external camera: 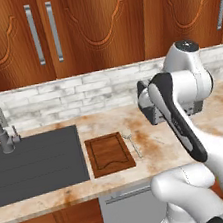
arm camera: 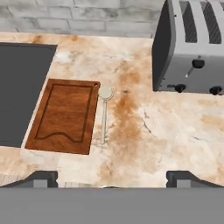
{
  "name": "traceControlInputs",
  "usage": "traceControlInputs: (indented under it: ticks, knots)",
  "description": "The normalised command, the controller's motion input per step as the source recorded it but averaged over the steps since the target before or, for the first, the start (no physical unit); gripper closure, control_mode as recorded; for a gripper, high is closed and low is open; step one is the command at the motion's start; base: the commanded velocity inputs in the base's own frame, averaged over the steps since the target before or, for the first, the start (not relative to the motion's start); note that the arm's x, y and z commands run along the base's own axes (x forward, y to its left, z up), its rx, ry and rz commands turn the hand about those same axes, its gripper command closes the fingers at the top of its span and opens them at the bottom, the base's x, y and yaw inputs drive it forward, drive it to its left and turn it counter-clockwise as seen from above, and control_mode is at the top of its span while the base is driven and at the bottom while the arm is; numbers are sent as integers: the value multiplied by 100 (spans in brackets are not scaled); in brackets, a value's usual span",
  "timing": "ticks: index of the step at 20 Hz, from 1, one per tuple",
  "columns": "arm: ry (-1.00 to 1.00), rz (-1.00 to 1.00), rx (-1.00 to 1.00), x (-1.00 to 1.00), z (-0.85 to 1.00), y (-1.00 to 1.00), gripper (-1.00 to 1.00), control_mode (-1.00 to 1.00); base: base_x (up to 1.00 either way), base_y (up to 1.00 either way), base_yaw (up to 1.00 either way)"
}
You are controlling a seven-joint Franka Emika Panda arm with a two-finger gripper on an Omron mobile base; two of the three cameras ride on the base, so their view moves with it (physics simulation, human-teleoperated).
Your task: Grab the spray bottle from the cabinet, then place it next to the cutting board for sanitizing. Then grab the dish brush from the countertop next to the sink and place it next to the cutting board.
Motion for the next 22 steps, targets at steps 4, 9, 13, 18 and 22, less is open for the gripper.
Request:
traceControlInputs:
  ticks: [4,9,13,18,22]
  knots:
    - [-40,0,-2,-42,4,1,-100,-100,0,0,0]
    - [-34,0,0,-46,26,0,-100,-100,0,0,0]
    - [-29,0,0,-47,50,0,-100,-100,0,0,0]
    - [-20,0,0,-44,63,0,-100,-100,0,0,0]
    - [-16,0,0,-33,50,0,-100,-100,0,0,0]
